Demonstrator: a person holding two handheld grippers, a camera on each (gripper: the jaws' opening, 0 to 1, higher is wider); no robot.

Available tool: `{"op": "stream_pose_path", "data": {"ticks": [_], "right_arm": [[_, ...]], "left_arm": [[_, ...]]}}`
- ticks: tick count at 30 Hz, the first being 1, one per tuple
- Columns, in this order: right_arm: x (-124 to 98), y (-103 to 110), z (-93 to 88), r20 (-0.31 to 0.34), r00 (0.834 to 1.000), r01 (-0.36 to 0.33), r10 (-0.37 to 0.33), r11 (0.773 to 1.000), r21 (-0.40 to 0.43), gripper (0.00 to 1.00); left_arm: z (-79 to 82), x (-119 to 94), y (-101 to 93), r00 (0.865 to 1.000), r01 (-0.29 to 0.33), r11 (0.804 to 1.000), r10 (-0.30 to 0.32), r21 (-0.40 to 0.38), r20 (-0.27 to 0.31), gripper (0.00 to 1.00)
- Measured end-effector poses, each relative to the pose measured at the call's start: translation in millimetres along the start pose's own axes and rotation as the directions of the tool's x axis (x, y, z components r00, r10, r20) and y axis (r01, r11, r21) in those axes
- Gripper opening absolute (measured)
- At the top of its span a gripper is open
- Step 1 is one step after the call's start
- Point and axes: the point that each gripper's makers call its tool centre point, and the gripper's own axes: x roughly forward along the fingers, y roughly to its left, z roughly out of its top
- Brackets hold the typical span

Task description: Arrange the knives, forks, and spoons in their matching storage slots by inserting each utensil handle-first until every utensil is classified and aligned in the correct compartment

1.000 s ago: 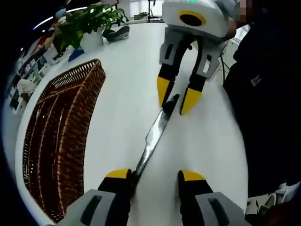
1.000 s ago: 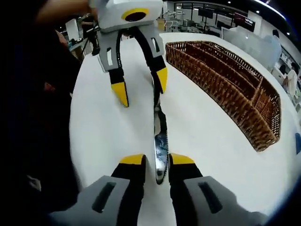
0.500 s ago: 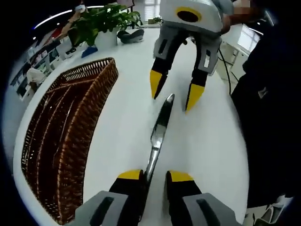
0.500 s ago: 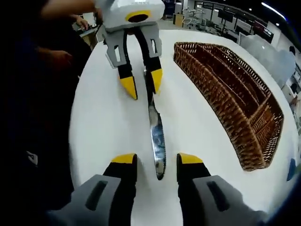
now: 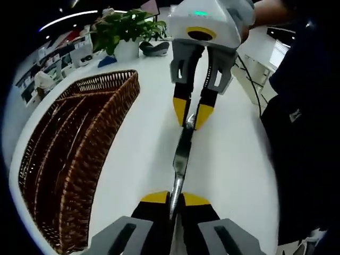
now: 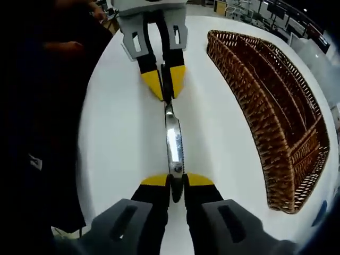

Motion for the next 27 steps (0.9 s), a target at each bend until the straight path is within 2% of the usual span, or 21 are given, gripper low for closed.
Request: {"op": "stream_pose_path", "data": {"ticks": [5, 6, 7, 9, 11, 13, 14, 18, 19, 21, 27], "right_arm": [[0, -2, -1.1, -0.002, 1.0, -0.012, 0.012, 1.0, 0.008, 0.09], [0, 0, -0.6, -0.005, 1.0, -0.017, 0.017, 1.0, -0.016, 0.09], [0, 0, 0.4, 0.0, 1.0, -0.013, 0.013, 0.996, -0.09, 0.08], [-1, 1, 0.5, 0.015, 1.0, 0.018, -0.016, 0.993, -0.119, 0.08], [-3, 1, 2.0, 0.048, 0.996, 0.079, -0.073, 0.985, -0.156, 0.07], [-5, 2, 2.0, 0.099, 0.984, 0.161, -0.147, 0.973, -0.164, 0.07], [-6, 3, 2.6, 0.12, 0.974, 0.213, -0.192, 0.957, -0.197, 0.07], [-7, 5, 3.6, 0.146, 0.95, 0.305, -0.275, 0.917, -0.257, 0.07], [-7, 6, 4.3, 0.151, 0.941, 0.336, -0.303, 0.895, -0.294, 0.07], [-8, 7, 5.3, 0.156, 0.927, 0.373, -0.34, 0.863, -0.341, 0.07], [-7, 10, 7.2, 0.172, 0.902, 0.431, -0.396, 0.801, -0.416, 0.07]], "left_arm": [[2.5, 3, -1.6, 0.999, -0.032, 0.999, 0.032, 0.025, 0.007, 0.07], [2.5, 3, -1.3, 0.999, -0.038, 0.999, 0.038, 0.022, 0.011, 0.07], [2.5, 3, -1.9, 0.999, -0.046, 0.999, 0.045, 0.022, 0.015, 0.07], [2.7, 3, -1.6, 0.998, -0.056, 0.998, 0.056, 0.02, 0.02, 0.07], [3.4, 3, -1.7, 0.998, -0.066, 0.998, 0.065, 0.013, 0.026, 0.07], [4.1, 2, -1.2, 0.997, -0.072, 0.997, 0.072, 0.005, 0.031, 0.07], [4.2, 2, -1.1, 0.997, -0.074, 0.997, 0.074, 0.001, 0.032, 0.07], [5.1, 3, -0.8, 0.997, -0.069, 0.998, 0.069, -0.008, 0.024, 0.08], [5.4, 3, -0.7, 0.998, -0.054, 0.998, 0.055, -0.027, 0.017, 0.08], [5.9, 4, -1.8, 1.0, -0.028, 0.999, 0.029, -0.024, 0.007, 0.1], [11.8, 6, -5.0, 0.997, 0.071, 0.994, -0.072, -0.084, -0.015, 0.14]]}}
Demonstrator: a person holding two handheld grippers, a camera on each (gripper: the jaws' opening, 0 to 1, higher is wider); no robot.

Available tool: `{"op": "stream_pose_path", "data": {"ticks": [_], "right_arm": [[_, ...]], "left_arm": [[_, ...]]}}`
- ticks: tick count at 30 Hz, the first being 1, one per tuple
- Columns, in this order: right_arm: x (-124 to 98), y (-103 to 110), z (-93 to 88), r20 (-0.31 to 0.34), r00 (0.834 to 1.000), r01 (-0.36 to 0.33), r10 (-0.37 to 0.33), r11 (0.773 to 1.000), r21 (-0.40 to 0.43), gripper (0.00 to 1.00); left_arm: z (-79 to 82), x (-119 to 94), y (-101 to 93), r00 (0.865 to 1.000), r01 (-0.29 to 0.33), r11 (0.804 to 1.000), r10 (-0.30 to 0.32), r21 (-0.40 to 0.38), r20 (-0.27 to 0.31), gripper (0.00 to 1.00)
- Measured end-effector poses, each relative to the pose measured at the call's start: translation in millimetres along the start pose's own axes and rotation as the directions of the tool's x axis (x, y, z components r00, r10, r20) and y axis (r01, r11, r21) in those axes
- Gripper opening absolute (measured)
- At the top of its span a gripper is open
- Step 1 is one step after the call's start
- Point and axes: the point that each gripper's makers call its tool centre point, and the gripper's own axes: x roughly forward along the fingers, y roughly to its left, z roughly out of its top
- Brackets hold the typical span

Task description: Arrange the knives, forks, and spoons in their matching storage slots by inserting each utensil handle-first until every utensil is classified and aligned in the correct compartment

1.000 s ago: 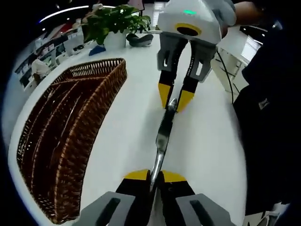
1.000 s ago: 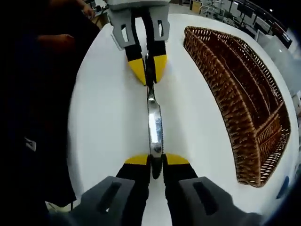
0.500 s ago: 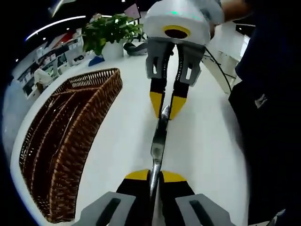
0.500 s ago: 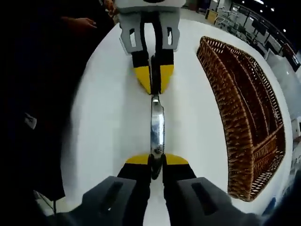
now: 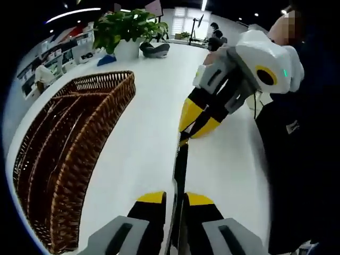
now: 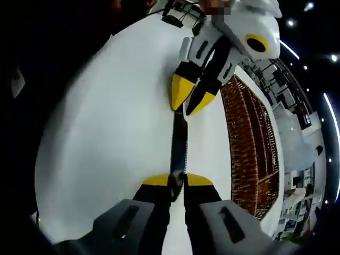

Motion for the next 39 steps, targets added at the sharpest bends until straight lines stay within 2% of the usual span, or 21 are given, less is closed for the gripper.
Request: {"op": "stream_pose_path", "data": {"ticks": [3, 10, 13, 15, 18, 21, 23, 24, 28, 30, 31, 32, 33, 34, 36, 39], "right_arm": [[0, 0, 0.4, -0.004, 1.0, 0.006, -0.006, 1.0, -0.004, 0.07], [1, -1, 1.5, -0.017, 0.999, 0.047, -0.047, 0.999, -0.024, 0.07], [0, -2, 1.3, -0.023, 0.998, 0.058, -0.058, 0.998, -0.014, 0.07], [0, -2, 1.6, -0.022, 0.998, 0.062, -0.062, 0.998, -0.008, 0.07], [0, -4, 1.3, -0.017, 0.998, 0.053, -0.053, 0.998, 0.018, 0.07], [-1, -8, 0.9, -0.002, 1.0, 0.024, -0.024, 0.996, 0.09, 0.04], [0, -8, 0.7, 0.018, 1.0, -0.007, 0.005, 0.99, 0.139, 0.04], [0, -9, 0.4, 0.026, 0.999, -0.034, 0.03, 0.986, 0.166, 0.03], [-2, -11, 0.0, 0.044, 0.995, -0.095, 0.089, 0.981, 0.166, 0.02], [-3, -6, 2.8, 0.077, 0.986, -0.164, 0.151, 0.963, 0.215, 0.03], [-2, -1, 5.0, 0.095, 0.979, -0.196, 0.179, 0.954, 0.227, 0.02], [-1, 3, -2.0, 0.053, 0.977, -0.213, 0.206, 0.949, 0.232, 0.02], [0, 1, -2.2, 0.045, 0.981, -0.194, 0.189, 0.96, 0.203, 0.02], [1, 2, -1.9, 0.045, 0.981, -0.192, 0.187, 0.964, 0.186, 0.03], [1, 7, 0.3, 0.055, 0.975, -0.221, 0.215, 0.955, 0.198, 0.03], [2, 8, 2.2, 0.06, 0.971, -0.238, 0.231, 0.949, 0.206, 0.02]], "left_arm": [[3.6, 2, -1.8, 0.999, 0.046, 0.999, -0.046, -0.022, -0.022, 0.14], [13.9, 13, -9.9, 0.995, 0.07, 0.997, -0.066, 0.043, -0.078, 0.12], [18.1, 18, -17.0, 0.995, 0.064, 0.996, -0.059, 0.058, -0.08, 0.1], [18.8, 18, -12.8, 0.995, 0.026, 0.993, -0.014, 0.116, -0.098, 0.08], [18.6, 20, -15.6, 0.994, 0.007, 0.987, 0.01, 0.161, -0.109, 0.08], [18.0, 20, -16.0, 0.992, -0.041, 0.968, 0.068, 0.248, -0.103, 0.08], [17.2, 21, -18.1, 0.992, -0.053, 0.971, 0.079, 0.235, -0.1, 0.08], [17.5, 21, -17.4, 0.991, -0.072, 0.966, 0.098, 0.248, -0.094, 0.08], [18.0, 20, -19.3, 0.986, -0.114, 0.95, 0.144, 0.291, -0.082, 0.07], [19.4, 20, -22.8, 0.985, -0.121, 0.946, 0.152, 0.302, -0.08, 0.05], [21.6, 21, -28.3, 0.989, -0.098, 0.947, 0.127, 0.306, -0.074, 0.03], [18.8, 23, -29.2, 0.985, -0.113, 0.94, 0.148, 0.323, -0.088, 0.03], [18.9, 21, -25.7, 0.98, -0.133, 0.926, 0.175, 0.354, -0.09, 0.03], [17.8, 24, -28.0, 0.981, -0.133, 0.933, 0.173, 0.334, -0.092, 0.03], [17.7, 25, -28.8, 0.981, -0.132, 0.942, 0.168, 0.31, -0.093, 0.02], [17.8, 24, -29.3, 0.98, -0.152, 0.94, 0.184, 0.305, -0.079, 0.02]]}}
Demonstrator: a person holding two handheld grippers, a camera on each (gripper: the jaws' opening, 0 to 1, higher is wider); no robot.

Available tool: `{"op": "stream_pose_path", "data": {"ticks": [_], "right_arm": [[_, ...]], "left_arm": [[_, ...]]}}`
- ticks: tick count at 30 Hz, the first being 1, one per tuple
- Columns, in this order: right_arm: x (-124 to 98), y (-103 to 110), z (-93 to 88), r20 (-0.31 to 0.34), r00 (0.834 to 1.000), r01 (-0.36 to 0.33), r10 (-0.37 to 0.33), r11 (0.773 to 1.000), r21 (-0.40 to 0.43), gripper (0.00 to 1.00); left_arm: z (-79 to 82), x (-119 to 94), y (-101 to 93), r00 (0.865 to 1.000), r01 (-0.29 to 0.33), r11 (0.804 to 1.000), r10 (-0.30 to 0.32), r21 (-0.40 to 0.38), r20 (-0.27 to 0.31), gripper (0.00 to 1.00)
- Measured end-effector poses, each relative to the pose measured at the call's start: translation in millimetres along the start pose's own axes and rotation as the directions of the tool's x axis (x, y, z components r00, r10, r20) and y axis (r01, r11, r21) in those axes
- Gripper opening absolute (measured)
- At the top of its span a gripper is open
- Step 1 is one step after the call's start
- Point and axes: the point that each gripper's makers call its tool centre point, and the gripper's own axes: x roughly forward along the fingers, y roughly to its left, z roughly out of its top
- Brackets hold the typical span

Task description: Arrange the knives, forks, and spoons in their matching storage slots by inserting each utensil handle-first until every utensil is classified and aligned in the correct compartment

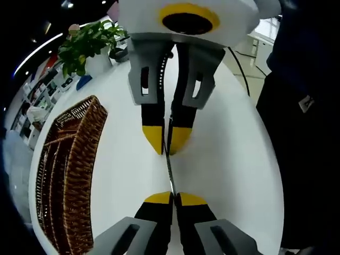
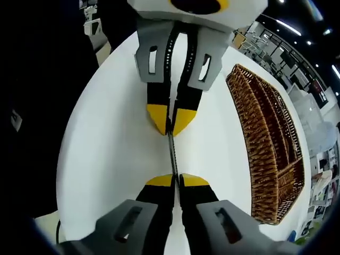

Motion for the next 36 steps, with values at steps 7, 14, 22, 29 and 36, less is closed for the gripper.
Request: {"op": "stream_pose_path", "data": {"ticks": [7, 14, 22, 29, 36], "right_arm": [[5, 11, 9.5, -0.014, 0.996, -0.084, 0.084, 0.995, -0.054, 0.01], [7, 11, 9.6, 0.019, 0.994, -0.105, 0.105, 0.994, -0.005, 0.0], [1, 8, 15.1, 0.022, 0.995, -0.095, 0.095, 0.996, 0.002, 0.0], [-11, -4, 26.5, 0.054, 0.995, -0.083, 0.083, 0.996, 0.012, 0.0], [-23, -16, 43.4, 0.1, 0.992, -0.075, 0.077, 0.997, -0.029, 0.0]], "left_arm": [[0.2, 0, -1.7, 1.0, -0.026, 1.0, 0.026, -0.007, 0.017, 0.01], [0.3, -1, -0.5, 0.999, -0.03, 0.998, 0.032, -0.053, 0.035, 0.0], [1.2, -7, 3.2, 0.998, -0.046, 0.994, 0.051, -0.095, 0.047, 0.07], [31.9, -68, 38.9, 0.896, -0.145, 0.918, 0.28, -0.37, 0.344, 0.22], [20.0, -127, 59.8, 0.744, -0.279, 0.802, 0.529, -0.529, 0.409, 0.32]]}}
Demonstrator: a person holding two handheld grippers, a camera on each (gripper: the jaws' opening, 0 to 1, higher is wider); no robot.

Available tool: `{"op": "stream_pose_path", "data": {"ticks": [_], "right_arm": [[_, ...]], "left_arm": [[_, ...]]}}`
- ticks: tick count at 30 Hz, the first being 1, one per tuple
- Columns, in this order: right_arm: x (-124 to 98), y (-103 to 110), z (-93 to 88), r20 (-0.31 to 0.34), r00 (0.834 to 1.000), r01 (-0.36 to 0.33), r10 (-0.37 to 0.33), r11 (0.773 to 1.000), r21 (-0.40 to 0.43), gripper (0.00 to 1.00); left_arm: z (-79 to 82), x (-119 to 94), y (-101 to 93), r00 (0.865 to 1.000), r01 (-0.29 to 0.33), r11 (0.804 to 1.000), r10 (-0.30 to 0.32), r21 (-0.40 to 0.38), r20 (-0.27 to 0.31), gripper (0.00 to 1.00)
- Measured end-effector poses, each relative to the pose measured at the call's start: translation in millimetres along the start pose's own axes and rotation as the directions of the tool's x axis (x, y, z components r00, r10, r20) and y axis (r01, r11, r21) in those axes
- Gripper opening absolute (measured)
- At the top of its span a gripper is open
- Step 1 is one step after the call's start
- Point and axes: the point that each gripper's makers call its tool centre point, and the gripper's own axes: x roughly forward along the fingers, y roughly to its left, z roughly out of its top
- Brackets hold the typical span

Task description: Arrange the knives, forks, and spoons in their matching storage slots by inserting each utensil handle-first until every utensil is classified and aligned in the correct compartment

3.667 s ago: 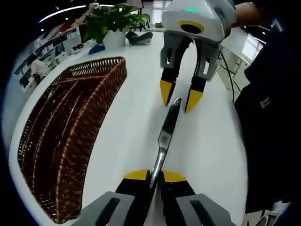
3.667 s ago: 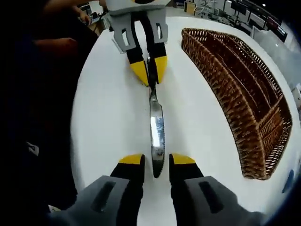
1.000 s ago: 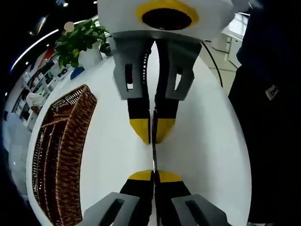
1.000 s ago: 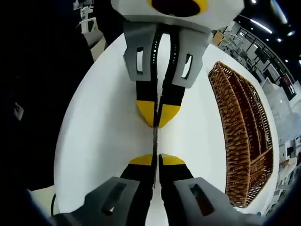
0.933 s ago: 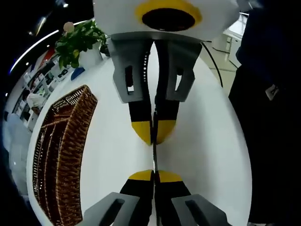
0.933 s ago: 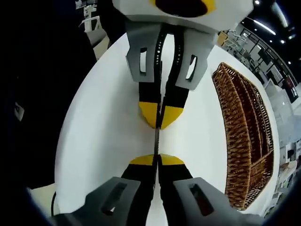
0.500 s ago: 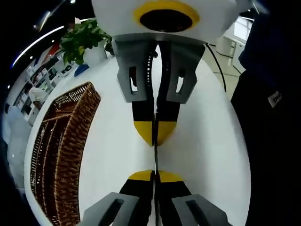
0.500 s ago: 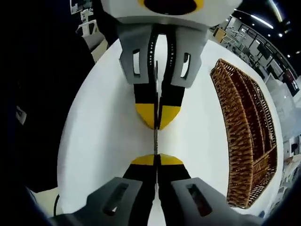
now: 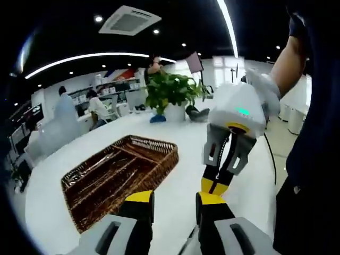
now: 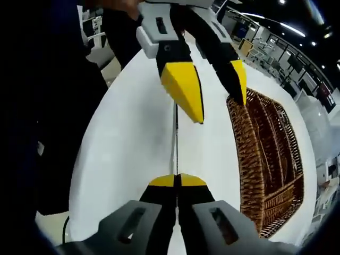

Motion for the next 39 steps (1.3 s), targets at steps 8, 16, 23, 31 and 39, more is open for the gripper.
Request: {"op": "stream_pose_path", "data": {"ticks": [8, 16, 23, 31, 39], "right_arm": [[-10, -17, 14.1, 0.05, 0.998, 0.033, -0.031, 0.999, -0.033, 0.0], [-22, -26, 32.7, 0.114, 0.992, 0.065, -0.059, 0.997, -0.053, 0.0], [-38, -42, 43.6, 0.165, 0.982, 0.101, -0.093, 0.994, -0.041, 0.0], [-53, -74, 43.7, 0.193, 0.972, 0.136, -0.135, 0.991, 0.007, 0.0], [-54, -111, 36.5, 0.204, 0.963, 0.16, -0.177, 0.982, 0.097, 0.0]], "left_arm": [[-25.2, -49, 18.1, 0.991, -0.131, 0.99, 0.131, -0.056, -0.003, 0.42], [-61.2, -65, 9.7, 0.984, -0.165, 0.982, 0.158, -0.096, -0.082, 0.44], [-61.4, -68, 1.4, 0.981, -0.188, 0.972, 0.179, -0.139, -0.078, 0.47], [-45.3, -76, 1.8, 0.98, -0.198, 0.953, 0.2, -0.227, -0.014, 0.61], [-45.2, -81, -2.7, 0.977, -0.212, 0.952, 0.212, -0.22, -0.025, 0.63]]}}
